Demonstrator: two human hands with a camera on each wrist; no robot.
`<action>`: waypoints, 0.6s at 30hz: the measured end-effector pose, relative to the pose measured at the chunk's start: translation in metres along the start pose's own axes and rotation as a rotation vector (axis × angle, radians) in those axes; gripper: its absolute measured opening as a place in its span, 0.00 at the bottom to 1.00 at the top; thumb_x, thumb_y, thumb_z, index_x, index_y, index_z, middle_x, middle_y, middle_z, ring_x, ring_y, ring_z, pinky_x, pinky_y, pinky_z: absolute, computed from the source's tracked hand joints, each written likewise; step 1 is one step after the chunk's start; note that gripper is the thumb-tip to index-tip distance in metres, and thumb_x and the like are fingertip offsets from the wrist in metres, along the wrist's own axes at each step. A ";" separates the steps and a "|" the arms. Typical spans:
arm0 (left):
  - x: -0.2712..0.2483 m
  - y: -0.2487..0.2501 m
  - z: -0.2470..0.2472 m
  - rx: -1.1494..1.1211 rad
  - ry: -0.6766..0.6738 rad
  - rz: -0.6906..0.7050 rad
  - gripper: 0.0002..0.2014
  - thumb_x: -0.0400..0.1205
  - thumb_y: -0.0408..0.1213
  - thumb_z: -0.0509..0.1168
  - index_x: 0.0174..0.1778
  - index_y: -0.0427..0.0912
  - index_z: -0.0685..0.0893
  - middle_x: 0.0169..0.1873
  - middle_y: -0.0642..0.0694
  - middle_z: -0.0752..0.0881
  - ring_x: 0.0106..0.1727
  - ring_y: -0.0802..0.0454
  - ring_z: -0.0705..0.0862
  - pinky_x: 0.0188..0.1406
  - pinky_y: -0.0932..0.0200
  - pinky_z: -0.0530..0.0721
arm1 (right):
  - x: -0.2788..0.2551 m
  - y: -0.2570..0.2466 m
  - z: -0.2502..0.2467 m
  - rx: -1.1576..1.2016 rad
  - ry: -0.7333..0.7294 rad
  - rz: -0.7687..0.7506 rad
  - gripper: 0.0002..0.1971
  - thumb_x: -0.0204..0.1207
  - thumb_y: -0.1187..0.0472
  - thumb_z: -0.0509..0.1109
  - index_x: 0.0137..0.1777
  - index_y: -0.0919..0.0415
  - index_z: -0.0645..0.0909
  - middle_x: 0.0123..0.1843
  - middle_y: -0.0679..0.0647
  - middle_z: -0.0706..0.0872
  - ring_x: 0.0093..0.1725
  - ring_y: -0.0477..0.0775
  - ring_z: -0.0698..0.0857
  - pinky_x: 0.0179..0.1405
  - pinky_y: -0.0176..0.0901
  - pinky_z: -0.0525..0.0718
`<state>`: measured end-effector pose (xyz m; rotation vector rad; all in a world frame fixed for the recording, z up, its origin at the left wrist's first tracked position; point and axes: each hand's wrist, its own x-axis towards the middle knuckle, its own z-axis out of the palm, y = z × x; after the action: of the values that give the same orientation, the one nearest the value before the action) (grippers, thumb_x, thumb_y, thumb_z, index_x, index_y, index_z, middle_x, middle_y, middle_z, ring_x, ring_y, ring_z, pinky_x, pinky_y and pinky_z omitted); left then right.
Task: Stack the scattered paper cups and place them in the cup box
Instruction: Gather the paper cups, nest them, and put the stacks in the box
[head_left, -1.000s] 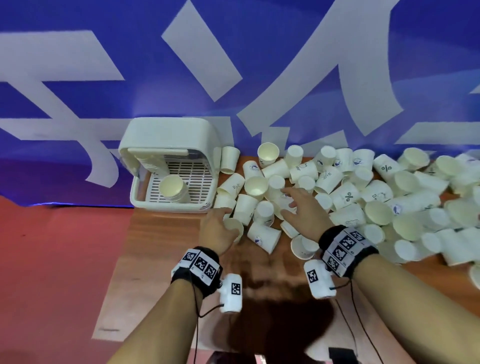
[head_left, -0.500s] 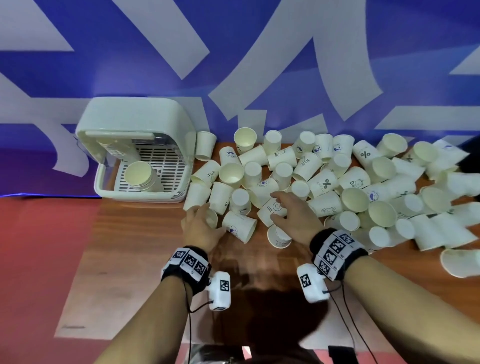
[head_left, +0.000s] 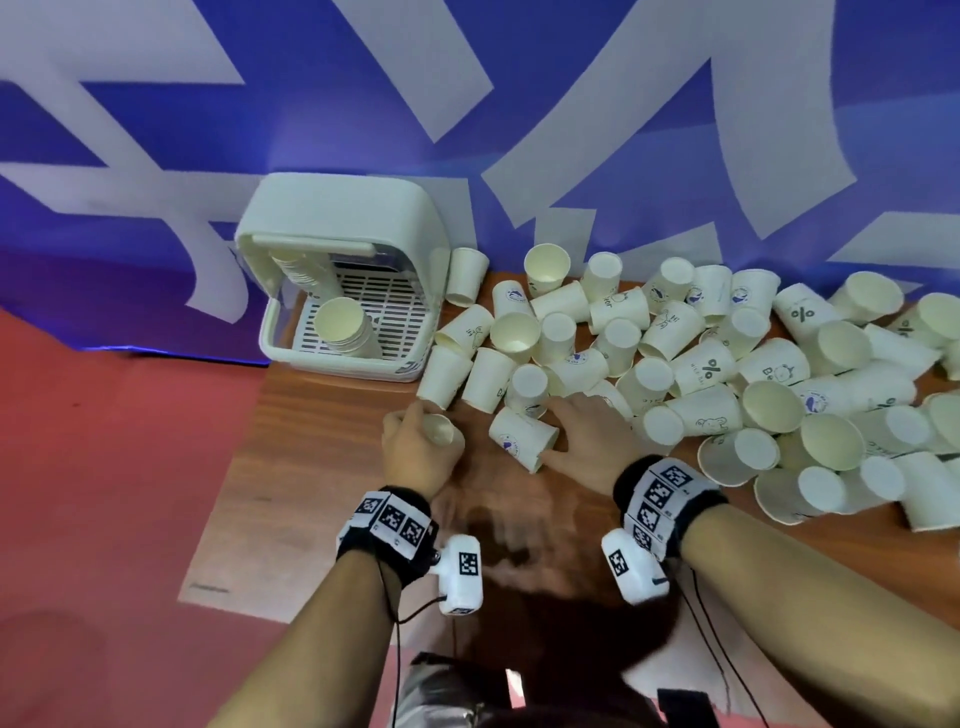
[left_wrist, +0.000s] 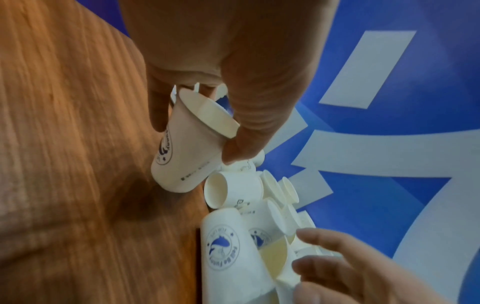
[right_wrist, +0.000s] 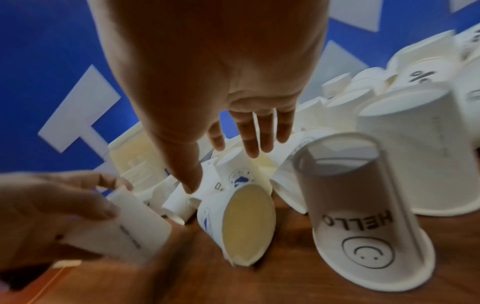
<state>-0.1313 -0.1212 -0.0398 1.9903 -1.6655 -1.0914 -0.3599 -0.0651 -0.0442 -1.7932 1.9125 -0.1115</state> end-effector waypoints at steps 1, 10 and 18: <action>-0.002 -0.001 -0.005 -0.010 0.003 -0.011 0.17 0.71 0.34 0.71 0.53 0.52 0.79 0.55 0.47 0.70 0.57 0.41 0.78 0.68 0.46 0.77 | 0.004 -0.004 0.003 -0.059 -0.002 0.000 0.35 0.69 0.39 0.71 0.75 0.49 0.69 0.63 0.54 0.80 0.63 0.60 0.77 0.61 0.56 0.77; -0.020 -0.020 -0.040 -0.055 0.009 -0.067 0.26 0.70 0.31 0.75 0.56 0.53 0.69 0.57 0.47 0.68 0.54 0.49 0.73 0.54 0.63 0.71 | 0.019 -0.022 0.026 -0.310 -0.063 -0.006 0.36 0.72 0.37 0.69 0.77 0.52 0.65 0.69 0.54 0.78 0.65 0.62 0.77 0.62 0.55 0.73; -0.025 -0.039 -0.051 -0.064 0.011 -0.075 0.22 0.70 0.32 0.74 0.55 0.54 0.74 0.57 0.48 0.66 0.58 0.45 0.74 0.61 0.55 0.78 | 0.021 -0.028 0.035 -0.368 -0.103 0.006 0.35 0.76 0.42 0.67 0.79 0.52 0.61 0.70 0.56 0.78 0.68 0.62 0.76 0.67 0.56 0.71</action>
<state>-0.0682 -0.0988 -0.0237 2.0284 -1.5422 -1.1434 -0.3198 -0.0786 -0.0701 -1.9797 1.9586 0.3498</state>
